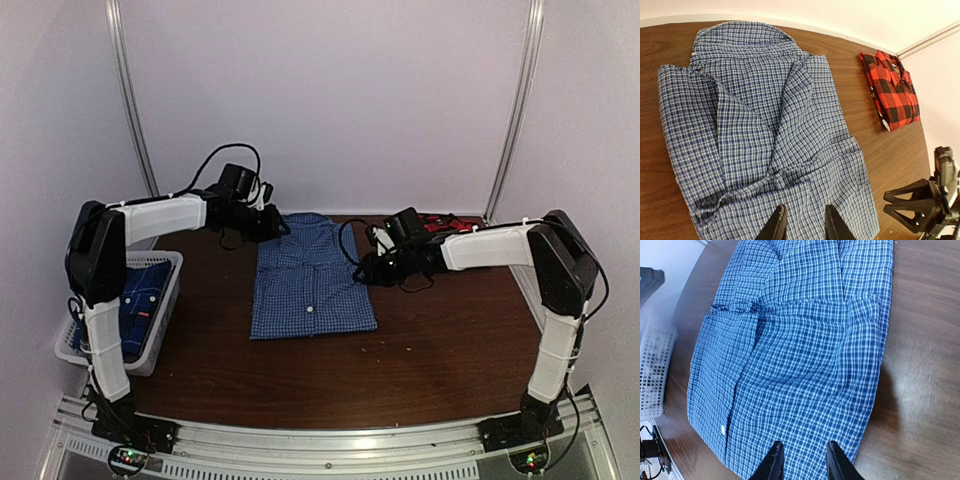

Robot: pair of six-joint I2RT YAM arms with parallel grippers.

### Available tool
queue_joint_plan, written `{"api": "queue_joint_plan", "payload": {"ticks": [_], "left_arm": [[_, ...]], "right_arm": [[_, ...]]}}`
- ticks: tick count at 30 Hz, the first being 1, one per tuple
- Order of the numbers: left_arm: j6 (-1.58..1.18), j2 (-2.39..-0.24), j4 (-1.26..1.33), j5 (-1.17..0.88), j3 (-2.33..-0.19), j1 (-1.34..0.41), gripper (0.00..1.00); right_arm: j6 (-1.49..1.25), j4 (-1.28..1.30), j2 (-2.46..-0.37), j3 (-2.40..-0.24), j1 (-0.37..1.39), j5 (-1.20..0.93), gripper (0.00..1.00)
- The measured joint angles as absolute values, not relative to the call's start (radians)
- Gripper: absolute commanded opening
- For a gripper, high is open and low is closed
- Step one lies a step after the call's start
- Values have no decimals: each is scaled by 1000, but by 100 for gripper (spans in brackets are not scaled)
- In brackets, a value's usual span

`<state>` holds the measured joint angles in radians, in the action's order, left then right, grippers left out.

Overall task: Fold and stack the long sleeve shirts
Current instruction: Smooth out the 2/3-rectangle-folded shirt at the center of the board, then move the 2/3-rectangle-folded shirt to the center of the board.

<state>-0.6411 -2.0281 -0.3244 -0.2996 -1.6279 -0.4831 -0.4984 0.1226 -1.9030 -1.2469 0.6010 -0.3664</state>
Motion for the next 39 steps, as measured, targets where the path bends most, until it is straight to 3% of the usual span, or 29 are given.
{"api": "queue_joint_plan", "payload": {"ticks": [7, 17, 27, 39], "left_arm": [[-665, -1783, -247, -327, -1283, -483, 28], [-744, -1595, -157, -407, -893, -485, 27], [-812, -1547, -99, -421, -693, -533, 26], [-831, -1512, -99, -395, -607, -541, 26]], "right_arm": [[-514, 78, -1777, -1067, 620, -384, 32], [-561, 31, -1742, -896, 676, -402, 31], [-584, -4, -1741, -862, 687, -403, 29], [-588, -2, -1725, -814, 696, -371, 30]]}}
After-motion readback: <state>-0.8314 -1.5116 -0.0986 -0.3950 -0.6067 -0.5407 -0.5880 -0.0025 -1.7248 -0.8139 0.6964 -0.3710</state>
